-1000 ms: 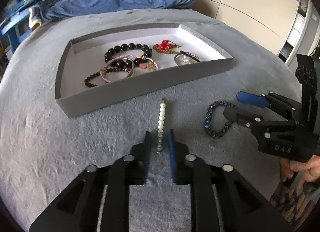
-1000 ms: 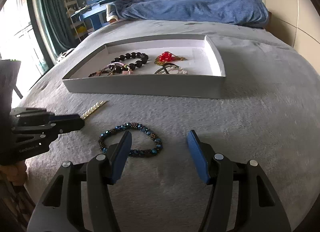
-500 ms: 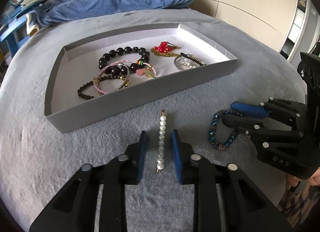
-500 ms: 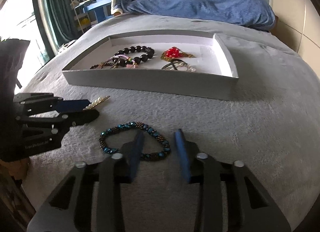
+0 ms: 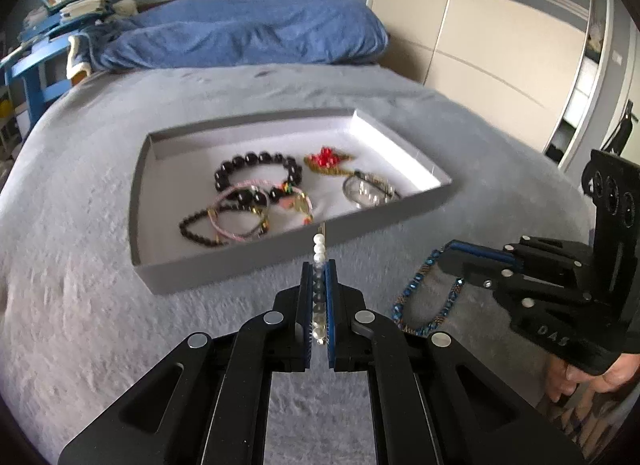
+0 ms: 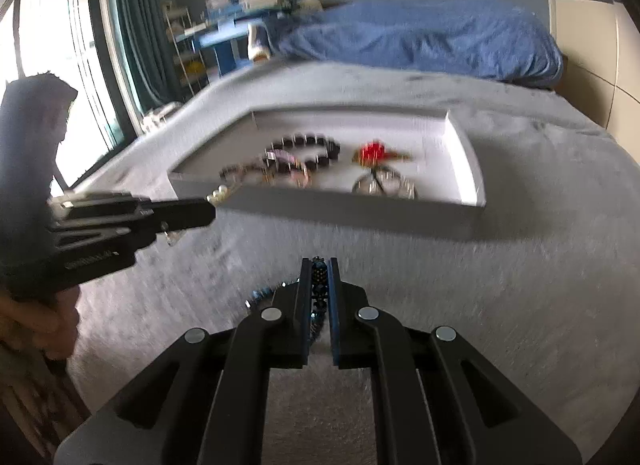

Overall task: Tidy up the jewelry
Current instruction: 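Carry the pearl clip and blue bead bracelet into the white tray with both tools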

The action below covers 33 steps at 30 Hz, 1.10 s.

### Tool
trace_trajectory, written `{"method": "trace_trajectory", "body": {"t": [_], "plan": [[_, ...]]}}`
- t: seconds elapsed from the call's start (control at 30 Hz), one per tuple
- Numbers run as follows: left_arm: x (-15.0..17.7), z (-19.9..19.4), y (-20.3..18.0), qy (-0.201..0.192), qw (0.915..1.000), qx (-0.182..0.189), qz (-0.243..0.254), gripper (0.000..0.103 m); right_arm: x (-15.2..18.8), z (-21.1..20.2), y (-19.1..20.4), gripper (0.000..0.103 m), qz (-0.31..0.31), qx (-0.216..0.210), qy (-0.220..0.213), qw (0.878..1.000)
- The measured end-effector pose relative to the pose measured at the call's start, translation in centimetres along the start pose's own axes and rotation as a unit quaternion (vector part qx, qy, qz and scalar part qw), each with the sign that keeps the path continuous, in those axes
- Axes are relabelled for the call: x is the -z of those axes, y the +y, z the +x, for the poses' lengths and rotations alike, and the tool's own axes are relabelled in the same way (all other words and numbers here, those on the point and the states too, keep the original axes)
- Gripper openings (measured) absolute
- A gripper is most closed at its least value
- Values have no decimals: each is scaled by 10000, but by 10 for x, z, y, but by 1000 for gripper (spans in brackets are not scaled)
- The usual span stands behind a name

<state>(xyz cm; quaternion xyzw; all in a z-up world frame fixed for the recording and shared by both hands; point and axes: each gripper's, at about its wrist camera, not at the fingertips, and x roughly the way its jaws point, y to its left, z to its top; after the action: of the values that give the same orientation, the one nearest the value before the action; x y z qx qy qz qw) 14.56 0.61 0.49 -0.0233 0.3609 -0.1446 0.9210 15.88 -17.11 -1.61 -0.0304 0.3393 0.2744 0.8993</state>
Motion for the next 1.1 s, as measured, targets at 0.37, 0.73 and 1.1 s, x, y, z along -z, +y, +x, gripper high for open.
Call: {"method": "trace_trajectory", "body": {"t": [0.37, 0.73, 1.1], "plan": [[-21, -12, 22, -412, 9988, -25, -261, 6, -27, -22, -14, 7, 380, -206, -529, 9977], [-33, -2, 38, -457, 9980, -145, -404, 6, -58, -25, -17, 7, 368, -361, -876, 9948], [-51, 18, 58, -461, 9968, -308, -573, 6, -91, -2, -1, 7, 56, -405, -929, 9948]]}}
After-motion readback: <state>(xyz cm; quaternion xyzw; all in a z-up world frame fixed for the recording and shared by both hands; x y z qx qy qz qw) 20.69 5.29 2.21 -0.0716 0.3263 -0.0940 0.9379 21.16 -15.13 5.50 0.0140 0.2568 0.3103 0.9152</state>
